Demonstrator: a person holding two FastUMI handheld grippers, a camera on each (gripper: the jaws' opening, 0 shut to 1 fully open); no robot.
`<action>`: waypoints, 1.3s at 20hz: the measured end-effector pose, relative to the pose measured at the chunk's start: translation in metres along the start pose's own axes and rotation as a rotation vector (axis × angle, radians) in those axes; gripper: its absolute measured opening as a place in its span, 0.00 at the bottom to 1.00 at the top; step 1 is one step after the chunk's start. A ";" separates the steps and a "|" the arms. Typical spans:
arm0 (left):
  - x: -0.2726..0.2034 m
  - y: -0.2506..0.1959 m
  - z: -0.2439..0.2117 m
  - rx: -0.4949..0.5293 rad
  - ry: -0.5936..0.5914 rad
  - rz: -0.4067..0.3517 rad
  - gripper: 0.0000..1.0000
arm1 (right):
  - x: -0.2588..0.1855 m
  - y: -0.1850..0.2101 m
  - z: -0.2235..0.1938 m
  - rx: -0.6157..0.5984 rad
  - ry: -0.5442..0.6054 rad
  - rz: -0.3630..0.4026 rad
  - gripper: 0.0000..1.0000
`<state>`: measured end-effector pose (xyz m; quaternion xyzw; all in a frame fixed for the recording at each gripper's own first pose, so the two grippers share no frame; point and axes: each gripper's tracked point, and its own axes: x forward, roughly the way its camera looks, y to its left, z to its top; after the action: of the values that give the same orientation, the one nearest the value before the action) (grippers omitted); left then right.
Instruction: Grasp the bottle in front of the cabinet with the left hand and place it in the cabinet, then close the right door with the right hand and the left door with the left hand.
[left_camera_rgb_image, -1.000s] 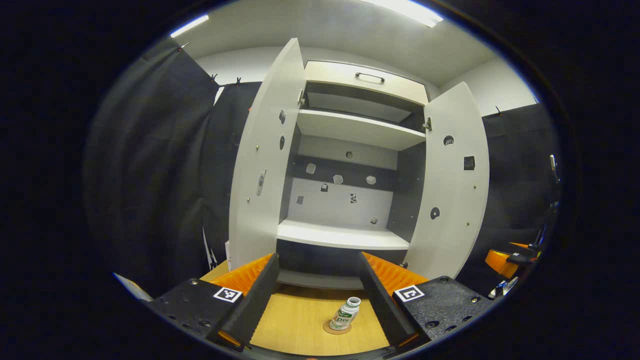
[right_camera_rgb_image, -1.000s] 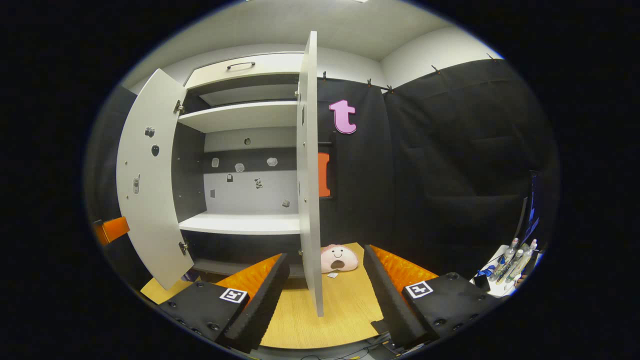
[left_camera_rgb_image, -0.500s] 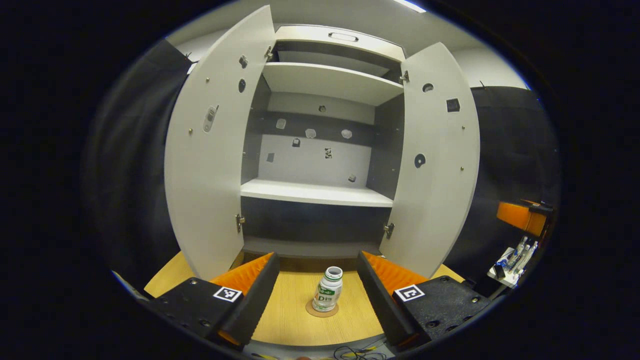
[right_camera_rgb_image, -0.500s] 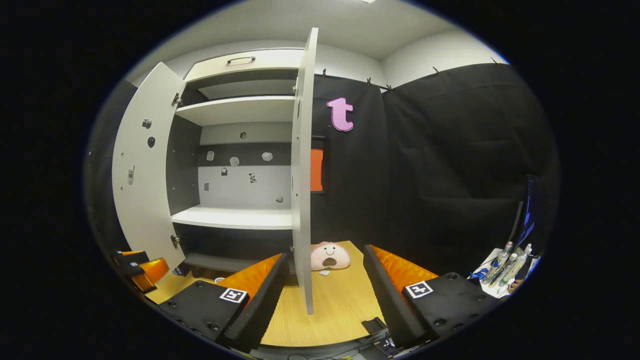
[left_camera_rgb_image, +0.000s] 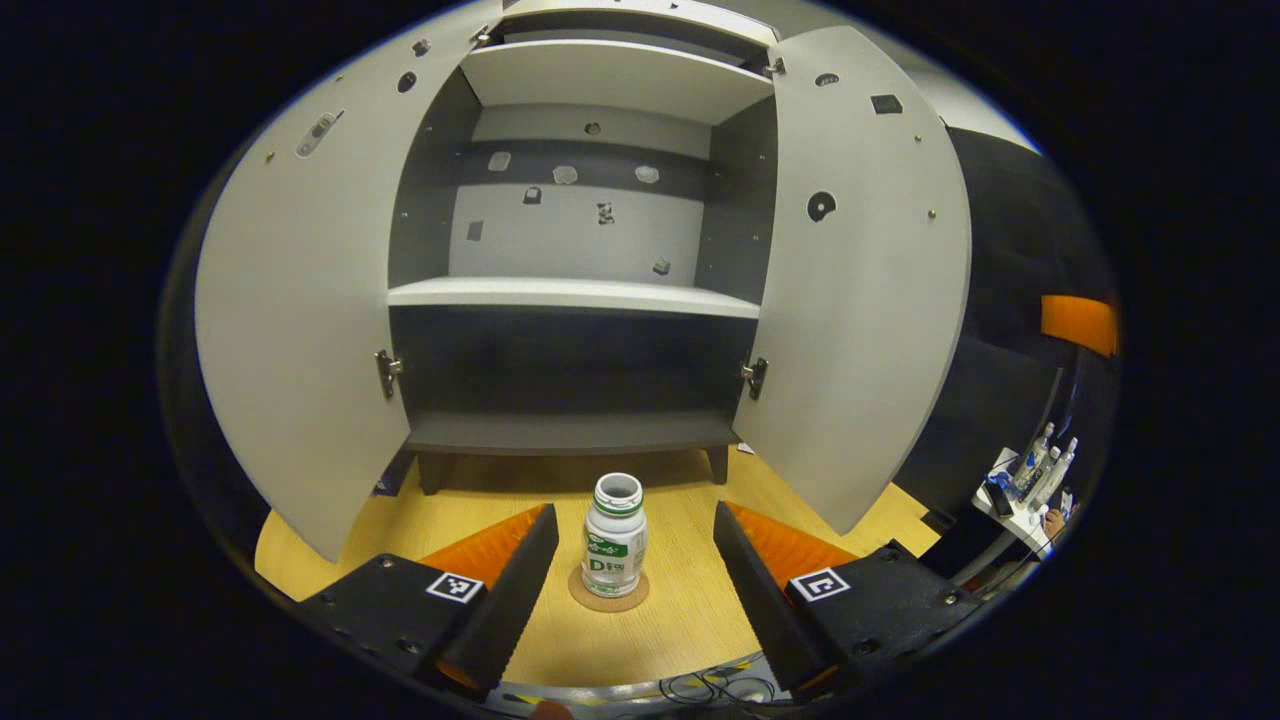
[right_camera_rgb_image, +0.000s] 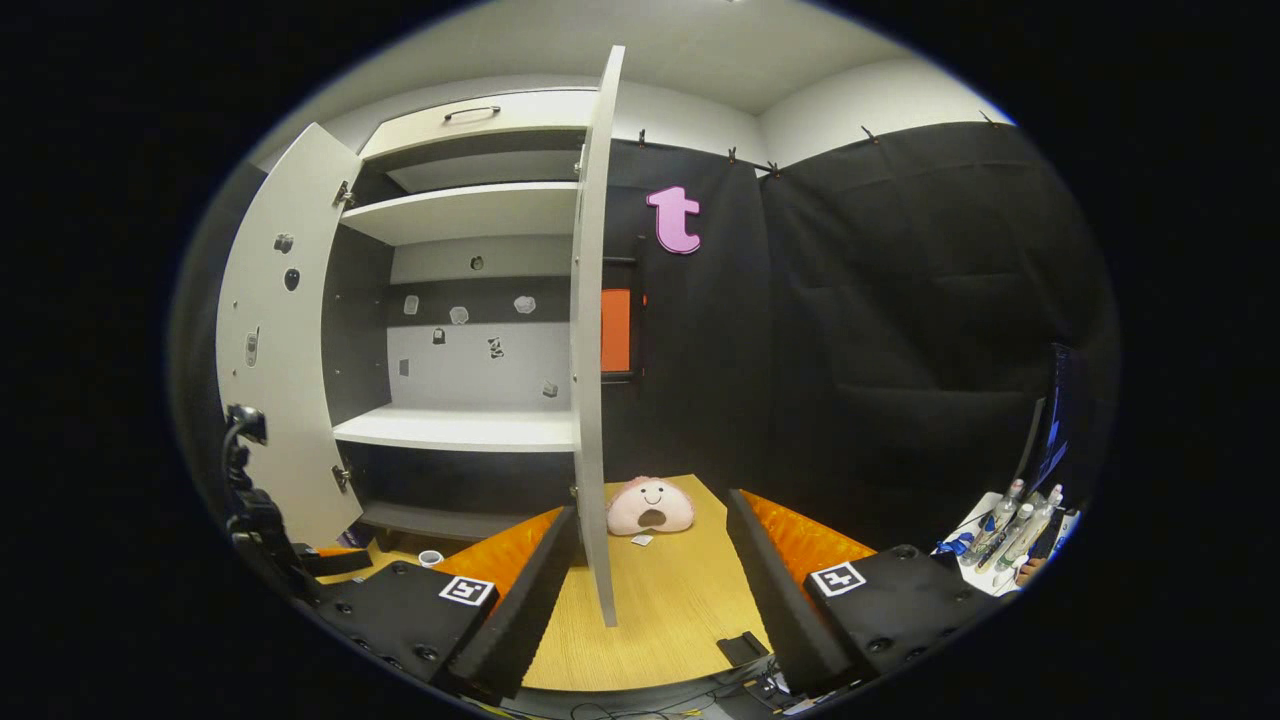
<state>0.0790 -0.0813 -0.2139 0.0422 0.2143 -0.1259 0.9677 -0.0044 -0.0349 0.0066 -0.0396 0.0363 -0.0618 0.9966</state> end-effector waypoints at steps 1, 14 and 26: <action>0.009 -0.001 -0.008 -0.003 0.017 -0.004 0.96 | 0.000 -0.003 -0.001 0.000 0.002 -0.005 0.99; 0.093 0.024 -0.092 0.007 0.201 0.062 0.96 | 0.007 -0.039 -0.019 -0.002 0.059 -0.083 0.99; 0.079 0.016 -0.022 0.033 0.198 -0.024 0.74 | 0.020 -0.048 -0.028 0.024 0.081 -0.085 0.99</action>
<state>0.1430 -0.0809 -0.2668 0.0680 0.3071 -0.1363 0.9394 0.0073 -0.0866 -0.0181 -0.0266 0.0742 -0.1060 0.9912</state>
